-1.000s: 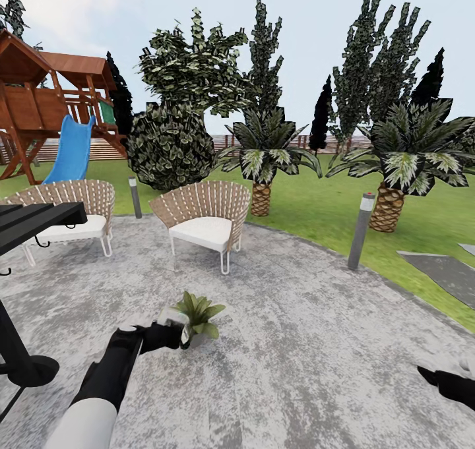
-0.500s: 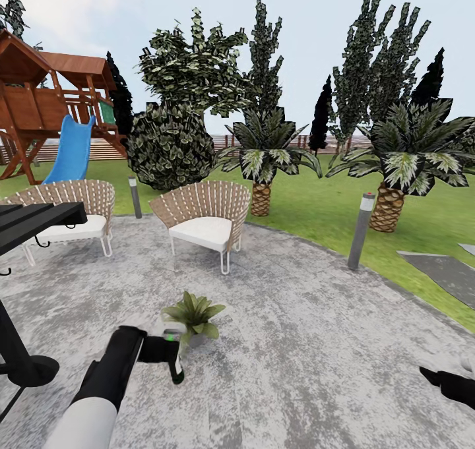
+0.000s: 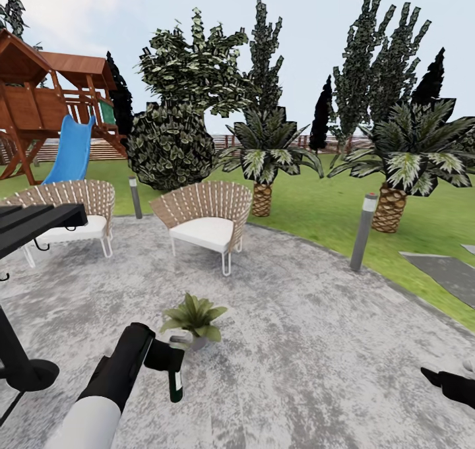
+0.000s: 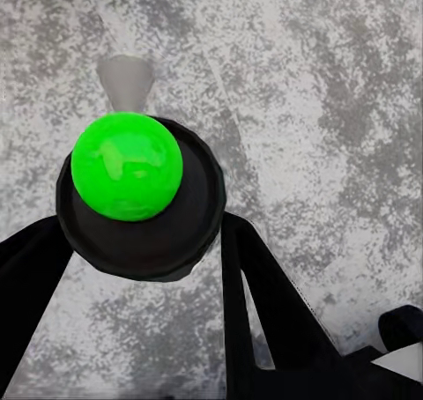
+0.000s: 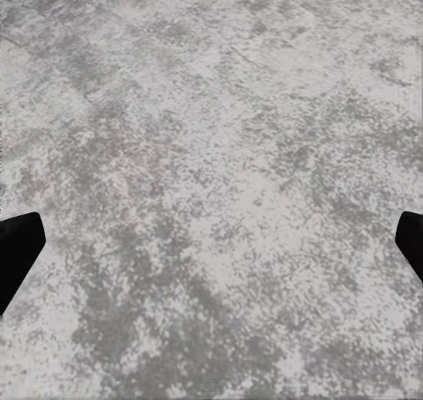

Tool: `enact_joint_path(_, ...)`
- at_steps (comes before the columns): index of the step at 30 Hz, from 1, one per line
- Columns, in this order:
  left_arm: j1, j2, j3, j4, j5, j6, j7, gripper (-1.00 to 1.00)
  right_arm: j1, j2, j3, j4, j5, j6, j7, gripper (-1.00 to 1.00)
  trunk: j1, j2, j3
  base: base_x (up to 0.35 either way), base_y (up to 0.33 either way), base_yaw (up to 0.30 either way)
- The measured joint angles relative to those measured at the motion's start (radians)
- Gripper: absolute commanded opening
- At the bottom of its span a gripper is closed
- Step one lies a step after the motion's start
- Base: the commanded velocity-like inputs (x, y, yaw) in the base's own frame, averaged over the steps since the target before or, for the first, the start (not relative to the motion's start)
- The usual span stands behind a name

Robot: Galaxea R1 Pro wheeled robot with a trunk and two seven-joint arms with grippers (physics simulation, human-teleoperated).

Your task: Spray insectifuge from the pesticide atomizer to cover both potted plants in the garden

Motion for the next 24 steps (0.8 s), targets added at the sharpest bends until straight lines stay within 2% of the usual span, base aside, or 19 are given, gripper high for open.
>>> enact_joint_path(7, 0.000, 0.008, 0.000, 0.001, 0.003, 0.010, 0.000, -1.00, 0.000, 0.001, 0.001, 0.001, 0.005, 0.000, 0.000, 1.00, 0.000, 0.000, 0.000, 0.255, 0.199, 0.013)
enact_joint_path(13, 0.000, 0.006, 0.000, 0.001, 0.004, 0.010, -0.001, -1.00, 0.000, 0.002, 0.002, 0.000, 0.006, 0.000, 0.000, 1.00, 0.000, 0.000, 0.000, 0.257, 0.179, 0.223)
enact_joint_path(20, 0.000, 0.004, -0.002, 0.001, 0.005, 0.010, -0.002, -1.00, 0.000, 0.002, 0.002, 0.000, 0.006, 0.001, 0.000, 1.00, 0.000, 0.000, 0.000, 0.050, 0.014, 0.061)
enact_joint_path(24, 0.000, 0.005, -0.001, 0.000, 0.005, 0.010, -0.002, -1.00, 0.000, 0.002, 0.002, 0.000, 0.006, 0.001, 0.000, 1.00, 0.000, 0.000, 0.000, 0.172, -0.126, 0.209)
